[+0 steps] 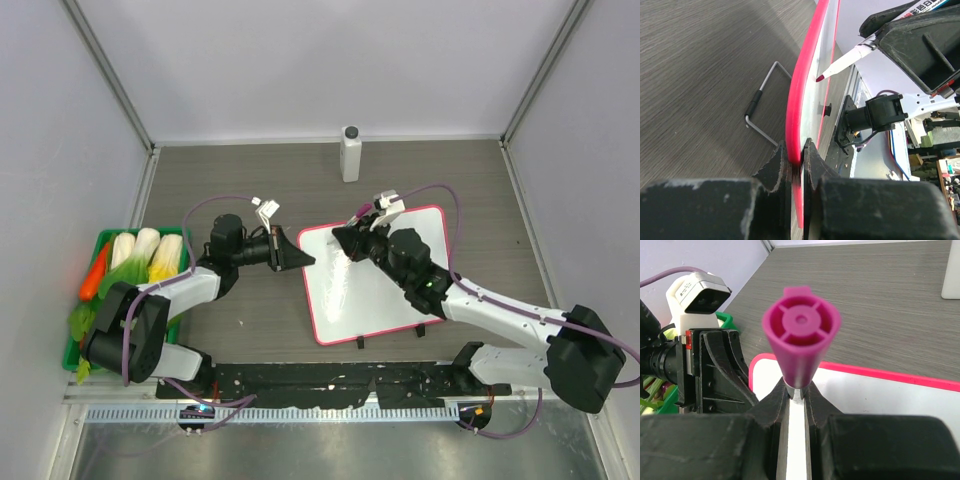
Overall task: Write a sentence on the whiteboard
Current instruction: Write with the whiteboard marker on the whiteboard.
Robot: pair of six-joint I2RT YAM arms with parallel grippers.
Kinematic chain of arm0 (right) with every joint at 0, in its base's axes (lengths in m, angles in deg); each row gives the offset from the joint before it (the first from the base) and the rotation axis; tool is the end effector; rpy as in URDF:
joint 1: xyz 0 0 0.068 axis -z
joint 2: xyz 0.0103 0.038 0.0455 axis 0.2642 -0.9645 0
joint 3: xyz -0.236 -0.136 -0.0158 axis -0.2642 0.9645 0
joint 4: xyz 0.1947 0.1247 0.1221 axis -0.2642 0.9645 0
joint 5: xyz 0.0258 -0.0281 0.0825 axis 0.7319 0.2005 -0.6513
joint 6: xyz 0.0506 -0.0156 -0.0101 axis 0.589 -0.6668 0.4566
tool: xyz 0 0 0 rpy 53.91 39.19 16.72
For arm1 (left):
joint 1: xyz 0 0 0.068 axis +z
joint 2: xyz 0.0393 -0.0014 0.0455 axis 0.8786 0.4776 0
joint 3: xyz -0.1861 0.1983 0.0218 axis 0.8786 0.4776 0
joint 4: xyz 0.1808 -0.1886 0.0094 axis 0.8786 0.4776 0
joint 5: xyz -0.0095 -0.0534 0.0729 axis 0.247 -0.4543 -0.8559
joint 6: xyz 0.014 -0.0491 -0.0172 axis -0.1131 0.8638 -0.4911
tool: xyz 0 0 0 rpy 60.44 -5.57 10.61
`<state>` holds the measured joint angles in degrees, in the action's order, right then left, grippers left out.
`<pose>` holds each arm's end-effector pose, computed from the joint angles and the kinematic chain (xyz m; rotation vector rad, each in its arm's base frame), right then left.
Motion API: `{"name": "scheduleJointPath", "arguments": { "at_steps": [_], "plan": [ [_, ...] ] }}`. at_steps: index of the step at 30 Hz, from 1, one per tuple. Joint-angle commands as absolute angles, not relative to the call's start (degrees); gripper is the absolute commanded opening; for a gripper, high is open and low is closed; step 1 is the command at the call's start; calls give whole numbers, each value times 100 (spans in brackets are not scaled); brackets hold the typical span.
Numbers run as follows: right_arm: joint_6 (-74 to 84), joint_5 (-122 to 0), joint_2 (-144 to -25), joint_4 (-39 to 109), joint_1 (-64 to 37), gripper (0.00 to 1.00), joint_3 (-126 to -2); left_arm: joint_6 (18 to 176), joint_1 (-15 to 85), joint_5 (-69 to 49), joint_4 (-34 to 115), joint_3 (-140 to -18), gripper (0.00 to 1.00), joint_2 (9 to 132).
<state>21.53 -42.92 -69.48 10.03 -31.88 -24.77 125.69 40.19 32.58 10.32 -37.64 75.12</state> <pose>0.1840 0.1896 0.2761 -0.2202 1.7097 0.7792 0.2431 -0.1243 0.1998 0.3605 2.0196 -1.5247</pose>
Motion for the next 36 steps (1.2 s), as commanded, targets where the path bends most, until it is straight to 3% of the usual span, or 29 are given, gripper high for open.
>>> {"name": "scheduleJointPath", "arguments": {
  "at_steps": [1, 26, 36],
  "plan": [
    [2184, -4018, -7022, 587, -3249, 1, -2488, 11662, 3879, 2850, 1473, -3783, 0, 7666],
    [1938, -3034, -6916, 1246, -3249, 1, -2568, 11636, 3809, 2886, 1473, -3827, 0, 7700],
    [2000, -3832, -6679, 1001, -3249, 1, -2559, 11627, 3809, 2912, 1525, -3854, 0, 7762]
  ]
}}
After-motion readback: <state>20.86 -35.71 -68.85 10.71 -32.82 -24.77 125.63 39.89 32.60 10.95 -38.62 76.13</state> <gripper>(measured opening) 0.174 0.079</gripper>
